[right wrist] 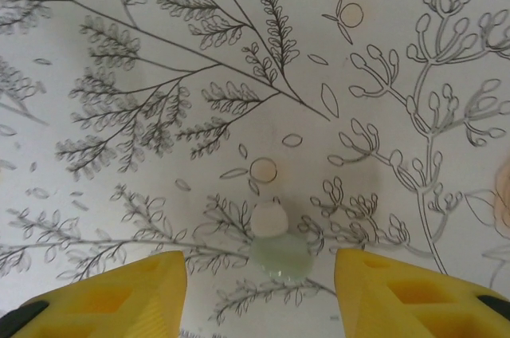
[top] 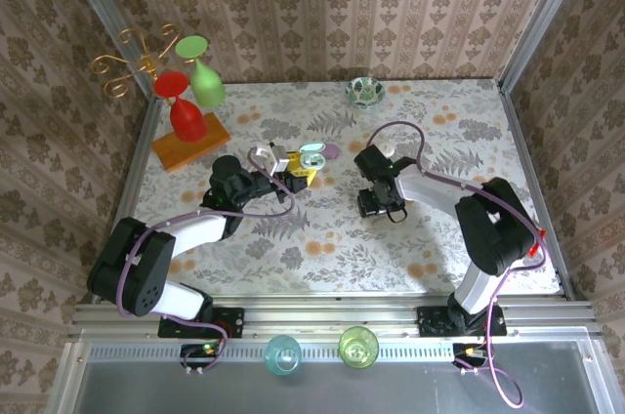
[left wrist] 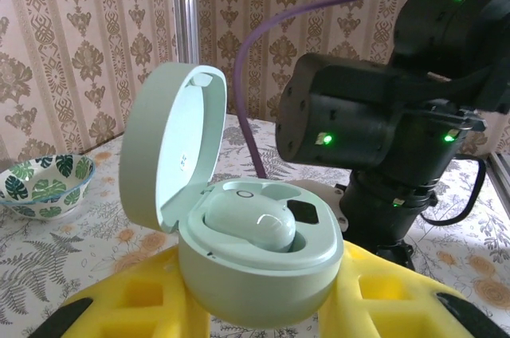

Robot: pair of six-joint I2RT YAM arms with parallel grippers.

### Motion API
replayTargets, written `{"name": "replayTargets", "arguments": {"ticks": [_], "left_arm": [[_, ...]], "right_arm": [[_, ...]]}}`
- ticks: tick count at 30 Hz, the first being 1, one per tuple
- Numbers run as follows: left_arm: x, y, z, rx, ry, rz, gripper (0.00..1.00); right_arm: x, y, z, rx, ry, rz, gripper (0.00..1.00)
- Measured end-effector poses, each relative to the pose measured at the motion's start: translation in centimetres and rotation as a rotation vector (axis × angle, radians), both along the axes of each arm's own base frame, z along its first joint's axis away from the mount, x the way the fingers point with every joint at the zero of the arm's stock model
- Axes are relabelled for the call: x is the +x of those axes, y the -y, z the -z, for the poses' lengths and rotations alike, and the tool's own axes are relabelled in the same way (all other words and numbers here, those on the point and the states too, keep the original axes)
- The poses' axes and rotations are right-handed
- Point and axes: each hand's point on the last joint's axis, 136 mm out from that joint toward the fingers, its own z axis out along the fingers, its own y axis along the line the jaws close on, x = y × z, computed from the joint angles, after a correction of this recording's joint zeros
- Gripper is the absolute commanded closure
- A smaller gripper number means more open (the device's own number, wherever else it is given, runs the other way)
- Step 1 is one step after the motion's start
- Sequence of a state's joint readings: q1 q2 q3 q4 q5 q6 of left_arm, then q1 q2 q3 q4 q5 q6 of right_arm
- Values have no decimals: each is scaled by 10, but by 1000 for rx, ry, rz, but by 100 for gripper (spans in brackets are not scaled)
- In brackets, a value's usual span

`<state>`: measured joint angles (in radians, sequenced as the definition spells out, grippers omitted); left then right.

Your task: Insert the wireless bluetooth earbuds into the charging case

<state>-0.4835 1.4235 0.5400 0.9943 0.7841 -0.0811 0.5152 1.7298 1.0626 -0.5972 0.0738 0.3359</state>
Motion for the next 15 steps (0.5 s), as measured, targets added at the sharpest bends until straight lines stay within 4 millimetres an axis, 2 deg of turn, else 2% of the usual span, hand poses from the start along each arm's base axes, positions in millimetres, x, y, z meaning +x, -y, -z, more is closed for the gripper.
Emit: {"name": "replayTargets", "arguments": {"ticks": [7,15], "left_arm": [[0,-1,1,2,-3,-5,74],[0,-1,1,1,-3,-5,74]], "right_arm": [[2,-2,8,62,-42,24,46],[11,-20,7,146,-35,-21,41]]}}
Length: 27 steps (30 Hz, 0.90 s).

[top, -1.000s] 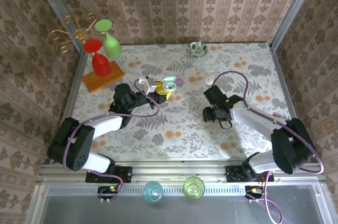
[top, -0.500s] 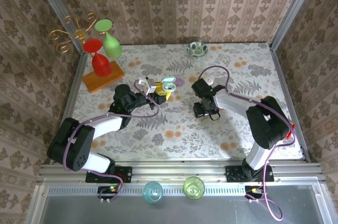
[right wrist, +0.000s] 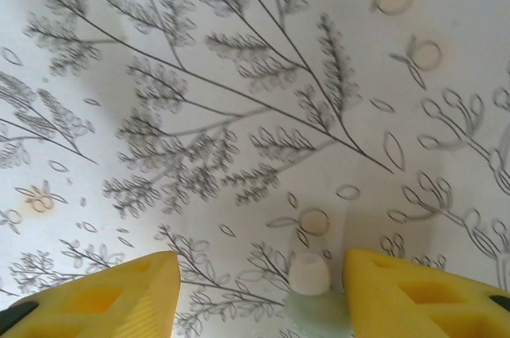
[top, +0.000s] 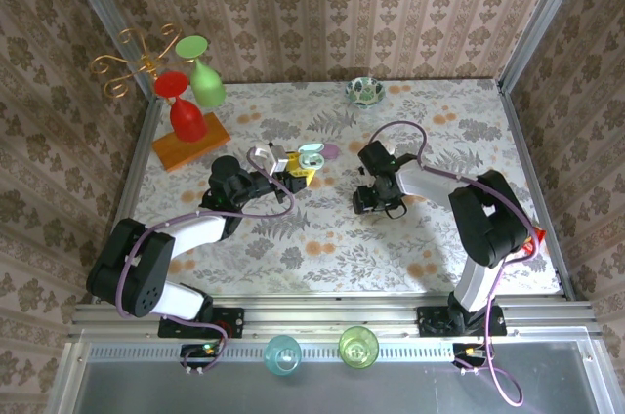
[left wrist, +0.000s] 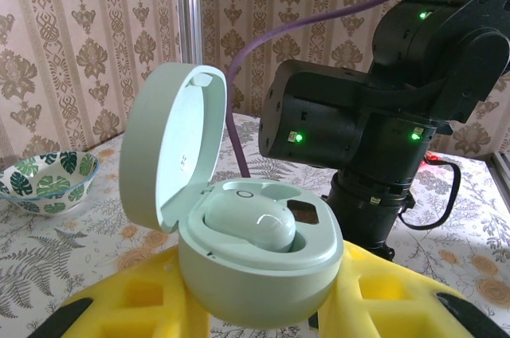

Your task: Insert the wireless bluetooth earbuds into the charging case

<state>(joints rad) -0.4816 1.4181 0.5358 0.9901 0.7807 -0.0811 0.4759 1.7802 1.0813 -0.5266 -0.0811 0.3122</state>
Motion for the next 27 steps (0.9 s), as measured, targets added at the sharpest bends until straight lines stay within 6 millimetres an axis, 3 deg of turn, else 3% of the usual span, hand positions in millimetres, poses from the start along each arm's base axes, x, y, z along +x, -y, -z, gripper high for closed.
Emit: {"name": "replayTargets", "arguments": {"ticks": [5,18,23,27], "left_arm": [[0,0,1,2,-4,0,74],[0,0,4,8,-16,-1,74],[0,0,4,9,-16,-2,74],[1,0,4,9,-13,-4,74]], "right_arm": [[4,-10,1,30,0,-60,42],[-14,-41,-10,114,-46,-224,45],[-20,-40,-17,107,-39,-206,45],[-14,-20,-35,144,48,-27,44]]}}
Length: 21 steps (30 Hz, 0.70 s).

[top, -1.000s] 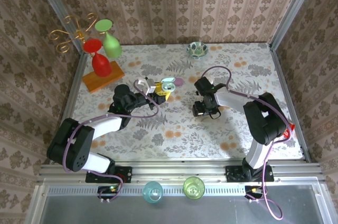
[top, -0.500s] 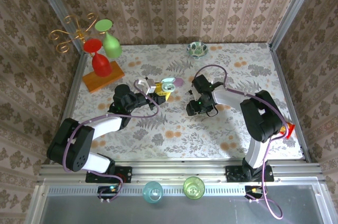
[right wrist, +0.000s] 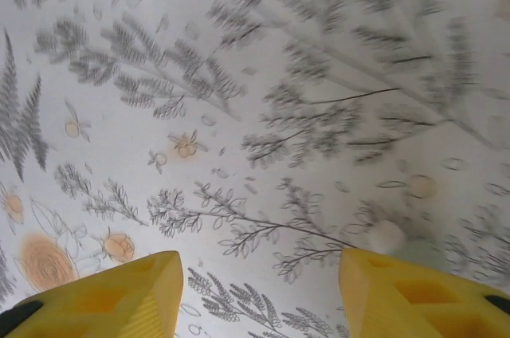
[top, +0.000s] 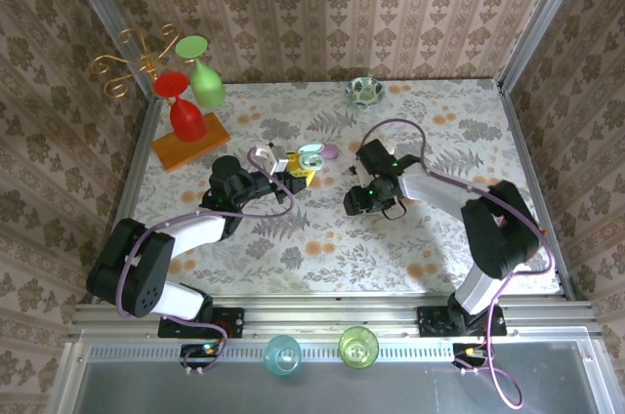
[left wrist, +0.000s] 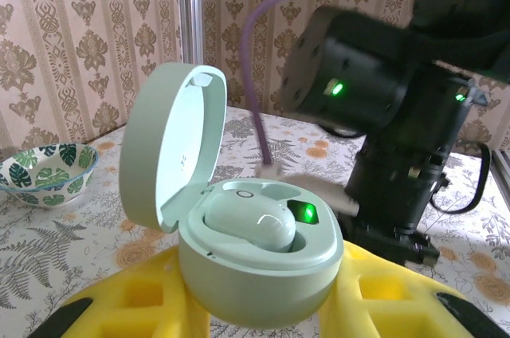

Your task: Insert the wireless bluetooth earbuds into the charging case

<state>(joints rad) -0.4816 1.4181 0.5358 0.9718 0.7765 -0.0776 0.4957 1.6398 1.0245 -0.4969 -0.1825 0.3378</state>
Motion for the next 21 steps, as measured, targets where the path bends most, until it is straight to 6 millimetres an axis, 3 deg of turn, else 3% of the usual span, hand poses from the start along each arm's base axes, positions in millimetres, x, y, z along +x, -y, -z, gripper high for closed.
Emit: {"name": "replayTargets", "arguments": {"ticks": [4,9,16,21], "left_arm": [[0,0,0,1,4,0,74],[0,0,0,1,4,0,74],[0,0,0,1,4,0,74],[0,0,0,1,4,0,74]], "right_arm": [[2,27,-3,70,37,232,45],[-1,51,13,146,15,465,51],[5,55,17,243,-10,607,60],[8,50,21,297,-36,645,61]]}}
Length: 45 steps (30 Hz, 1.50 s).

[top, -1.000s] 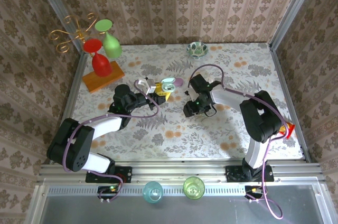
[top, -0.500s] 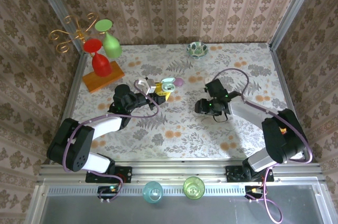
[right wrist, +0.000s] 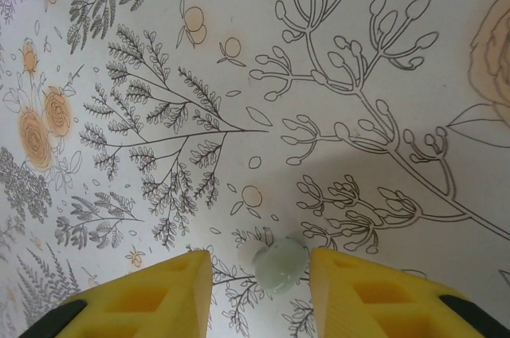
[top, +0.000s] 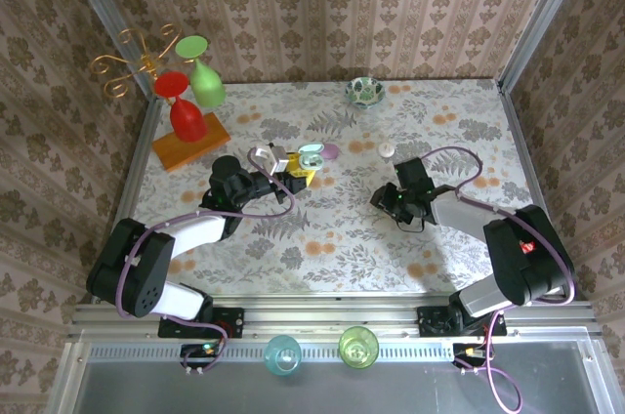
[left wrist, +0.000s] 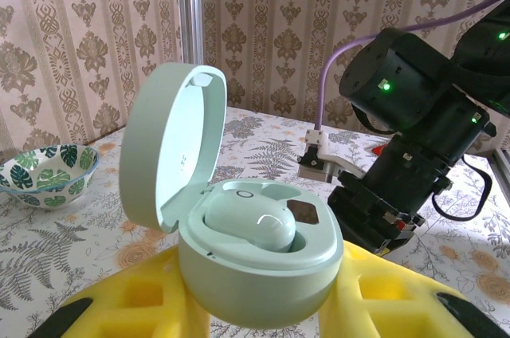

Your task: Insert the wireless bluetooth earbuds into the charging case

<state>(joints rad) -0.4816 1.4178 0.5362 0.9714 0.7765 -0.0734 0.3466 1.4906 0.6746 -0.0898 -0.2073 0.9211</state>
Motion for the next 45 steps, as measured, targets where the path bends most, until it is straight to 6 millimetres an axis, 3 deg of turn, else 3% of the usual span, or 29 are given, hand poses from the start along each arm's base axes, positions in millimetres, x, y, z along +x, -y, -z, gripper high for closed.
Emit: {"name": "replayTargets", "arguments": {"ticks": [17,29,45], "left_arm": [[0,0,0,0,1,-3,74],[2,-1,0,2,7,-12,74],[4,-3,0,3,7,-21,74]], "right_arm": [[6,-17,13,98,-46,-14,62],[21,-30,7,102,-4,-128,64],[15,-33,14,26,55,-332,64]]}}
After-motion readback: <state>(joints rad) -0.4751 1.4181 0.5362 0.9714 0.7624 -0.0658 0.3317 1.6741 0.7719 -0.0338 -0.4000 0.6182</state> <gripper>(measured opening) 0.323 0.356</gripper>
